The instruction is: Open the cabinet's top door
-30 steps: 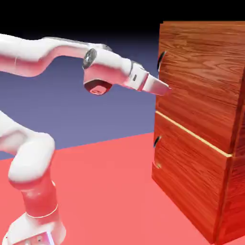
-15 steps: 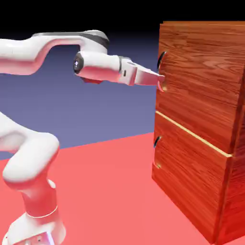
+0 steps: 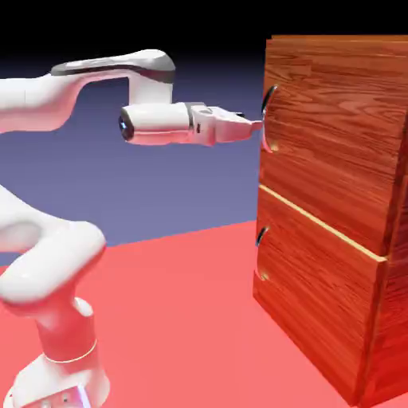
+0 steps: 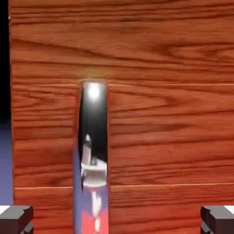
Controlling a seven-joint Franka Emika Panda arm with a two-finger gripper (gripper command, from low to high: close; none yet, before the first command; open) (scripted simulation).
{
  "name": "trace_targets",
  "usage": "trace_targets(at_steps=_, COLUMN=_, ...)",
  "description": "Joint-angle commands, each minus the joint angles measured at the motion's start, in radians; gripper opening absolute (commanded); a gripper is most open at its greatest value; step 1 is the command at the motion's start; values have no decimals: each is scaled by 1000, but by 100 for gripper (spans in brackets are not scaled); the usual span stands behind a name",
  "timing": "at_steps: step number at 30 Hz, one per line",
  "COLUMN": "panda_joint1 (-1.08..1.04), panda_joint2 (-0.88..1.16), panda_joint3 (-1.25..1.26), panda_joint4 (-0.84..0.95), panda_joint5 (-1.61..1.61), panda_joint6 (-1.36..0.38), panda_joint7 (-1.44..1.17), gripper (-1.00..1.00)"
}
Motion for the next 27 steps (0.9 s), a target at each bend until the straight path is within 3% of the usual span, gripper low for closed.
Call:
trace_targets(at_steps=1, panda_joint1=-7, panda_joint2=-4, panda_joint3=9, panda_joint4=4, panda_joint5=25, panda_joint6=0, panda_joint7=-17, gripper=0)
trace_targets(at_steps=7, panda_joint1=-187, panda_joint2=64, panda_joint3=108, panda_joint4=117, panda_joint5=63, panda_joint6=-53, panda_joint7=-35, gripper=0)
trace_targets(at_steps=8, panda_joint1=-187, panda_joint2=64, panda_joint3=108, panda_joint4=117, panda_joint5=63, panda_joint6=-53, panda_joint7=-35, gripper=-100)
trace_targets(at_steps=27, panda_joint1=440, panda_joint2=-134, panda_joint3=-472, panda_joint4=-354, panda_joint5=-467, panda_joint6=-316, panda_joint7=113, gripper=-100)
